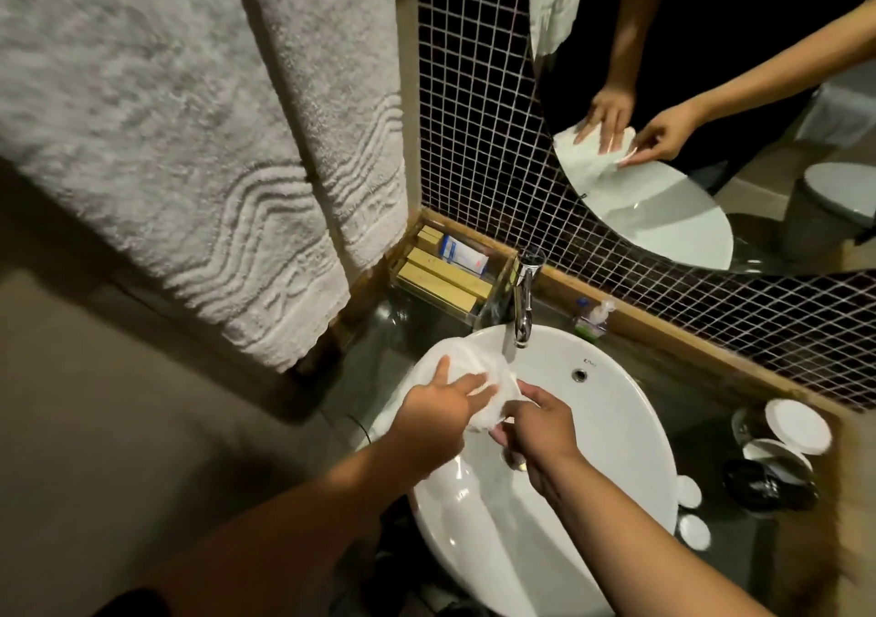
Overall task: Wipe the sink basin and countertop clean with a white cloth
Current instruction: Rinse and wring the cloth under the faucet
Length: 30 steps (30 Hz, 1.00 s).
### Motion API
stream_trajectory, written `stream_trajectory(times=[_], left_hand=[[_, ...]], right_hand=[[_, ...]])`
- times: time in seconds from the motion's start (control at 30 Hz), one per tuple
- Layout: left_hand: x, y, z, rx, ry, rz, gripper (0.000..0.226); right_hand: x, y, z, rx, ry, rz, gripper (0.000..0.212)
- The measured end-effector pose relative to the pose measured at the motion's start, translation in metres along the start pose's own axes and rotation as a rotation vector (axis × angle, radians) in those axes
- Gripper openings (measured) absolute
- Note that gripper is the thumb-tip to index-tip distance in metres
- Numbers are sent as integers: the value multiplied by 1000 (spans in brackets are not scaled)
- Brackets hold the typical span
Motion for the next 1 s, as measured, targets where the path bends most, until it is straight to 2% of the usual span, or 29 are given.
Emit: stream_trajectory(times=[0.1,0.17,0.23,0.33,0.43,0.57,0.67,0.9,1.0], left_hand=[[-12,-10,-16,-233,-222,-104,68],[-24,-9,-22,-293,-293,-69,63],[-37,-4,-21,-241,-266,-35,58],[-45,5,-9,-46,-136,152,55],[-43,18,3,54,-23,151,59],[-34,26,13,60,-82,163,56],[-33,27,18,78,-61,176,59],[-70,30,6,29,-141,84,49],[-67,32,7,16,-222,136,50]], right_hand=[[-6,13,7,-31,-12,-7,36],[-10,19,11,-71,-6,-33,33],[-11,21,13,-84,-4,-34,33],[-8,20,11,-33,-21,-47,30],[-6,23,3,26,-63,-53,27],[-9,29,3,33,-87,-81,33],[-13,30,3,-5,-116,-43,36],[-3,43,6,-132,-94,88,16],[-4,44,7,-130,-125,102,17]])
Point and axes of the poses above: each hand's wrist, its own z-axis towards the middle knuckle, its own y-axis out of the back of the hand, x = y × z, the point moved 4 cm from there along z, towards the middle knuckle, and after that the axes turned 7 degrees about -x, right-handed, at the moved point
